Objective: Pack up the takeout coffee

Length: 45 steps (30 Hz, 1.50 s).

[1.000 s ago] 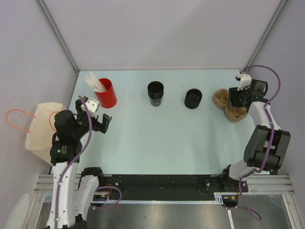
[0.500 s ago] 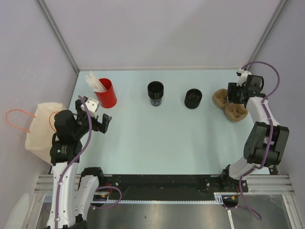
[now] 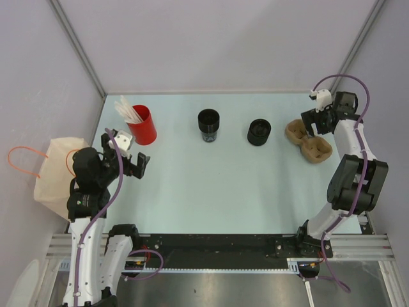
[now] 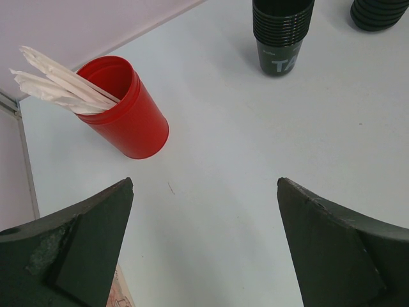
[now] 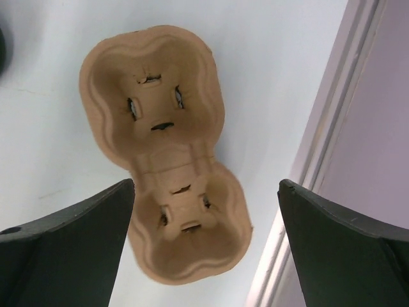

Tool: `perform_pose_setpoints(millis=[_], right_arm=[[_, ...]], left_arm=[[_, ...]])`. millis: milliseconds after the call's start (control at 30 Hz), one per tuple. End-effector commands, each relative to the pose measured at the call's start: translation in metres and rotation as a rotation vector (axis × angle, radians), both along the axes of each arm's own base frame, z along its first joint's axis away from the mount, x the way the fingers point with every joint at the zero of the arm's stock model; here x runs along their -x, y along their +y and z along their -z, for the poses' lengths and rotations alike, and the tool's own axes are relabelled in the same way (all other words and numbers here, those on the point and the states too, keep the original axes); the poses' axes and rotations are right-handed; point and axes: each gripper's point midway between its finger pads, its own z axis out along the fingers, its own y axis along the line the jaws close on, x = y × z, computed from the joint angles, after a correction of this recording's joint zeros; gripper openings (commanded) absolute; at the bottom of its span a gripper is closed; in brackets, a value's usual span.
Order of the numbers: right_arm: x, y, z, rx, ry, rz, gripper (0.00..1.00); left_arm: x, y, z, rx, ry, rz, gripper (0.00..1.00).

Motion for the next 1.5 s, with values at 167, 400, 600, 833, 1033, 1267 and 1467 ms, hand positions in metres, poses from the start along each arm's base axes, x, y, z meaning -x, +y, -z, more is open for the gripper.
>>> perform_pose_setpoints(millis=[167, 400, 600, 833, 1033, 1267, 1467], right_arm=[[-0.018, 0.003, 0.014, 0.04, 0.076, -0.229, 1.0], [-0.019, 0.012, 0.024, 0.004, 0.115, -0.285, 1.0], [-0.015, 0.011, 0.033, 0.002, 0.161, -0.315, 1.0], [-0.01, 0.006, 0.043, -0.002, 0.188, -0.318, 0.98], [-0.008, 0.002, 0.047, 0.005, 0.199, -0.317, 0.96], [-0.008, 0.006, 0.048, -0.008, 0.194, -0.329, 0.94], [-0.005, 0.01, 0.052, -0.011, 0.202, -0.335, 0.93]], left_arm=[[-0.004, 0.0, -0.001, 0.018, -0.012, 0.002, 0.99], [-0.005, 0.001, -0.001, 0.019, -0.009, -0.001, 0.99], [-0.007, 0.001, 0.001, 0.021, -0.002, 0.0, 1.0], [-0.008, 0.001, 0.003, 0.022, 0.006, 0.0, 0.99], [-0.007, 0.001, 0.002, 0.024, 0.006, 0.0, 0.99], [-0.008, 0.002, 0.003, 0.023, 0.01, 0.0, 1.0], [-0.008, 0.002, 0.003, 0.026, 0.012, -0.003, 0.99]])
